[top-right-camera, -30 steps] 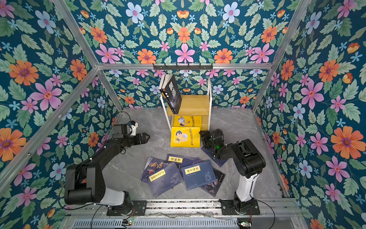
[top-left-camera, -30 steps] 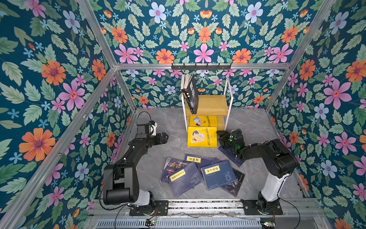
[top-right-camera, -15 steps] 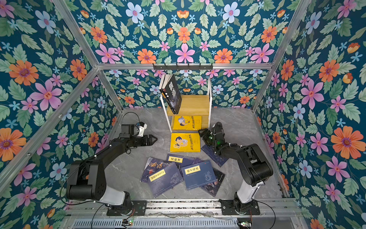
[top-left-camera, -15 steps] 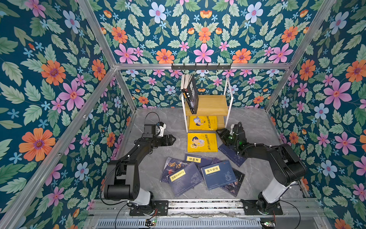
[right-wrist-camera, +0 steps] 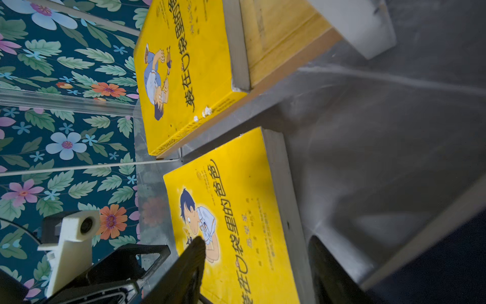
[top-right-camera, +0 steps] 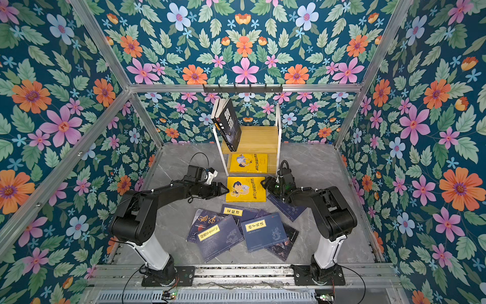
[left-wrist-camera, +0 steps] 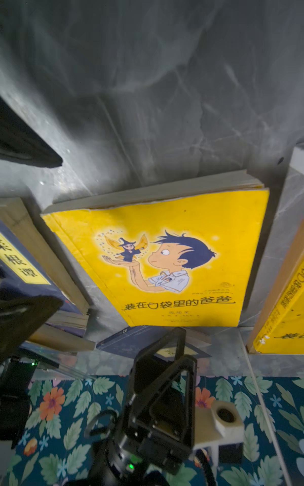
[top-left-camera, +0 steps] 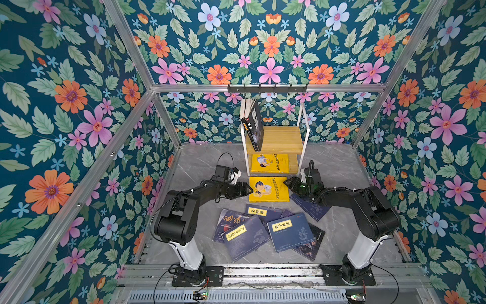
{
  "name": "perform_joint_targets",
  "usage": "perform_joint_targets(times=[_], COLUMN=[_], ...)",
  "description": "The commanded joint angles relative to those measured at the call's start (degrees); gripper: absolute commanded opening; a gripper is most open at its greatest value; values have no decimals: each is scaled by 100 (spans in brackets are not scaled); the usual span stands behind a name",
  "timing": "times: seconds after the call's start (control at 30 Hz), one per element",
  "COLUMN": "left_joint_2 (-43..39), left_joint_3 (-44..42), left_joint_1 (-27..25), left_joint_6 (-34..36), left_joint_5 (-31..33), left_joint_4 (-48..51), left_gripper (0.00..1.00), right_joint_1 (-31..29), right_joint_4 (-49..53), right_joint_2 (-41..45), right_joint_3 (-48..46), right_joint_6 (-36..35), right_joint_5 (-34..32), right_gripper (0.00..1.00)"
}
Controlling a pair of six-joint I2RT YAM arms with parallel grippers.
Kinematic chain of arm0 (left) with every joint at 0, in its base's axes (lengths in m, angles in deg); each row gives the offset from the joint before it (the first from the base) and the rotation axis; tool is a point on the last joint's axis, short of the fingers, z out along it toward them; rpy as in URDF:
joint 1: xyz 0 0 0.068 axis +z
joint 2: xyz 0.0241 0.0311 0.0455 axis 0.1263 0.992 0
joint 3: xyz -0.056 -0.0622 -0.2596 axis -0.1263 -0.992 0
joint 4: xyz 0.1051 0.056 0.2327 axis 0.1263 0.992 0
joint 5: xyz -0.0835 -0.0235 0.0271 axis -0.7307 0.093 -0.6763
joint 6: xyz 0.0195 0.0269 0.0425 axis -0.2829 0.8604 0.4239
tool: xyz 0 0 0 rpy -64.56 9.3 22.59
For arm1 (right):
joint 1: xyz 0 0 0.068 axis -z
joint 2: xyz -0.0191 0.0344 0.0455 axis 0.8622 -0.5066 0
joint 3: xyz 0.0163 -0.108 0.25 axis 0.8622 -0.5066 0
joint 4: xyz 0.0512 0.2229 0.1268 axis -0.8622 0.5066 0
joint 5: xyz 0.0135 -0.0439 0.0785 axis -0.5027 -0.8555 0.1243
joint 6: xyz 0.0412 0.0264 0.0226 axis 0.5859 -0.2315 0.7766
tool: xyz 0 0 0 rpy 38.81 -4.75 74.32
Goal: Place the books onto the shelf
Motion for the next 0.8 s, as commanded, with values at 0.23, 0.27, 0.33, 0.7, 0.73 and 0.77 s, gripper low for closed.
perform_joint_targets(times=[0.23,0.27,0.33,0.7,0.73,0.77], left_joint_2=[736,768,806,317,297,286], left_joint_3=[169,174,205,221,212,220], left_joint_1=[-156,-169,-195,-245,-244,-248], left_joint_6=[-1048,-1066,-1091,-972,-972,-970], left_joint_5=[-207,-238,-283,-172,-188,-220], left_joint_4=[-424,-438,-444,-272,-285,-300], left_gripper=[71,71,67,33,30,28], right_joint_1=[-223,-258,-296,-326,-331,-326], right_joint_4=[29,21,-19,-27,-29,-33], right_joint_2=[-307,-329,-368,-194,-166,-155], right_joint_3=[177,190,179,52,43,32], right_joint_6=[-68,-59,-27,23,24,27], right_joint_5=[116,116,113,5,11,3], right_gripper=[60,60,60,59,59,59])
